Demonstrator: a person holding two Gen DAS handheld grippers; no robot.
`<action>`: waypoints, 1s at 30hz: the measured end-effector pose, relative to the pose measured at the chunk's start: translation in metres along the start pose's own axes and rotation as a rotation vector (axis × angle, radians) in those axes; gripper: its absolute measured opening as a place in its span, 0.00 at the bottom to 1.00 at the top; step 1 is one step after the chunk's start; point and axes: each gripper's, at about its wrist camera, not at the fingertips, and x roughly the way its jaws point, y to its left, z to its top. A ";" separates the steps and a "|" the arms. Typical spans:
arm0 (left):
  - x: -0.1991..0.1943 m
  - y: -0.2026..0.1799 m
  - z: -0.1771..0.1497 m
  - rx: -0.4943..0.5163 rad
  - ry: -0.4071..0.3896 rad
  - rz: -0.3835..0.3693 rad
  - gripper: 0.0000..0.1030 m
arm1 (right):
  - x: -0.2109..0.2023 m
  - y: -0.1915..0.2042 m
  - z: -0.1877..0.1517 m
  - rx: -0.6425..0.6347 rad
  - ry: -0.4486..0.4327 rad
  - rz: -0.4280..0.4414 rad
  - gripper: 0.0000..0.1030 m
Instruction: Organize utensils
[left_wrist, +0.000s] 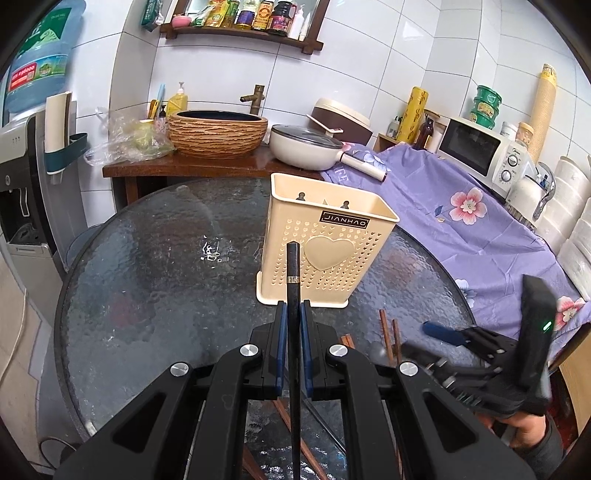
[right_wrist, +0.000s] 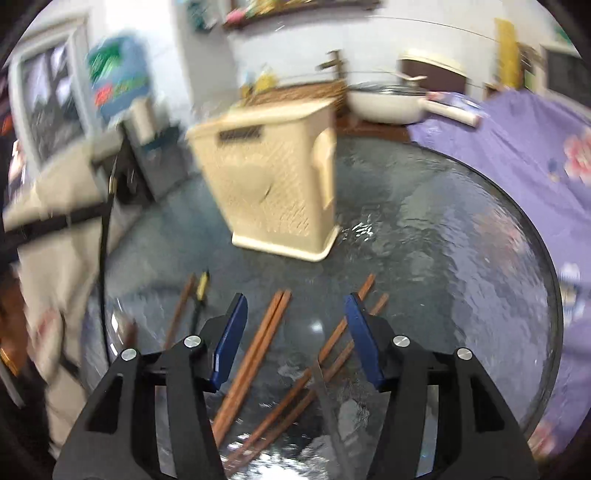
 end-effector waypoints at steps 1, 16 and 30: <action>0.000 0.000 0.000 0.000 0.001 0.000 0.07 | 0.009 0.004 -0.001 -0.054 0.037 -0.008 0.46; 0.003 0.001 0.001 0.000 0.006 0.001 0.07 | 0.062 -0.009 0.004 -0.268 0.237 0.039 0.41; 0.006 -0.002 -0.002 0.005 0.008 -0.001 0.07 | 0.067 -0.017 0.007 -0.219 0.244 0.087 0.36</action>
